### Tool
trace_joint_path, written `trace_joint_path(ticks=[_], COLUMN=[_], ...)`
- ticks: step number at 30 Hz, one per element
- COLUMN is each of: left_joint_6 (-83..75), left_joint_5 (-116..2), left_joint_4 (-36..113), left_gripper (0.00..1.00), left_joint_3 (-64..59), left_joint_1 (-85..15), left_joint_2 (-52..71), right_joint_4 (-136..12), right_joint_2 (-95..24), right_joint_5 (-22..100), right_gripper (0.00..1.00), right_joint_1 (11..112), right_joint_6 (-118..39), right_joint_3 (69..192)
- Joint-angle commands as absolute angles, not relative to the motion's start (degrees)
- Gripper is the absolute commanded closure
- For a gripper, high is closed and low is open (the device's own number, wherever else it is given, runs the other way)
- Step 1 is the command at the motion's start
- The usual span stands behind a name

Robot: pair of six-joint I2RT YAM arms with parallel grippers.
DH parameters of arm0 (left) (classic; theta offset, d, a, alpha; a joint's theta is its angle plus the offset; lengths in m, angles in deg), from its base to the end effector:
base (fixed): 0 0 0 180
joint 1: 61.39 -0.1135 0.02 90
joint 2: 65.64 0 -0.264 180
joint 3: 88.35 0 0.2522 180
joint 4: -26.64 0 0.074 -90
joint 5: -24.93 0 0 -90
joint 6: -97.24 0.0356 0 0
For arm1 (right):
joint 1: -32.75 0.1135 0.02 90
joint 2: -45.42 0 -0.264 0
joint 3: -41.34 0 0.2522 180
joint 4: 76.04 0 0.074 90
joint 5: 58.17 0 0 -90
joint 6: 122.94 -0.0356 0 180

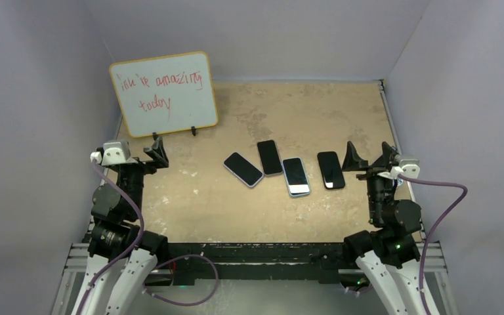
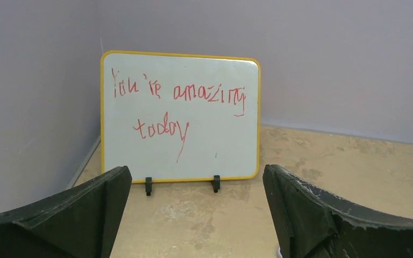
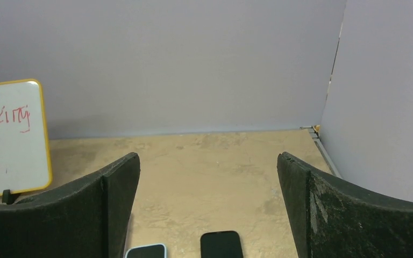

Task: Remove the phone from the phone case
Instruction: Pick up the phone at the center of the board.

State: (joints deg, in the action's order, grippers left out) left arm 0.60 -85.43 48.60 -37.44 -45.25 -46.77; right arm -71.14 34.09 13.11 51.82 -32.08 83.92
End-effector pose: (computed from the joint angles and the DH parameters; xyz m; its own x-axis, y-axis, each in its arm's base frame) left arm 0.0896 -0.0130 0.3515 0.1749 -0.1635 -0.9709 -0.0485 0.9835 -0.1743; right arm 0.0730 0.0131 0.3440 0.4200 0.1302 -0.8981 -0.0313 0.9912 0.1290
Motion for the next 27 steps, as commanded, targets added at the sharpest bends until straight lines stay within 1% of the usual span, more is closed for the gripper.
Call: trace_joint_path(ticks=[1, 5, 7, 10, 15, 18, 21, 23, 27], left_joint_6=[-2.6, -3.6, -4.2, -5.6, -6.7, -7.6, -8.4, -8.6, -9.6], left_joint_5=[-87.5, -89.1, -89.1, -88.4, -86.6, -86.1, -83.7, -82.0, -76.9], left_joint_4=[48.8, 51.0, 52.5, 55.9, 60.1, 62.9, 65.4, 65.8, 65.2], left_gripper=[0.00, 0.00, 0.00, 0.00, 0.00, 0.00, 0.00, 0.00, 0.00], left_joint_3=[-36.8, -35.4, -34.2, -31.9, -30.3, -29.2, -28.3, -28.6, -30.8], left_joint_1=[-45.8, -46.0, -46.0, -46.0, -46.0, -46.0, -46.0, -46.0, -46.0], left_joint_2=[-47.2, -46.3, -45.9, -45.1, -43.4, -42.1, -41.1, -41.0, -39.9], right_joint_4=[-69.6, -64.6, -61.7, -53.7, -40.3, -34.8, -37.2, -42.3, -51.1], right_joint_2=[31.8, 24.6, 20.7, 14.2, 4.0, -0.8, -1.6, -0.4, -0.8], right_joint_5=[12.6, 12.6, 14.6, 18.0, 17.0, 17.3, 19.7, 29.2, 38.6], right_gripper=[0.01, 0.01, 0.01, 0.01, 0.01, 0.01, 0.01, 0.01, 0.01], right_joint_1=[52.0, 52.0, 52.0, 52.0, 52.0, 52.0, 52.0, 52.0, 52.0], right_joint_6=[-34.0, -39.4, -41.6, -44.6, -52.2, -58.1, -62.0, -59.5, -57.3], right_joint_3=[87.4, 91.5, 93.9, 98.9, 105.8, 108.8, 105.9, 101.2, 96.1])
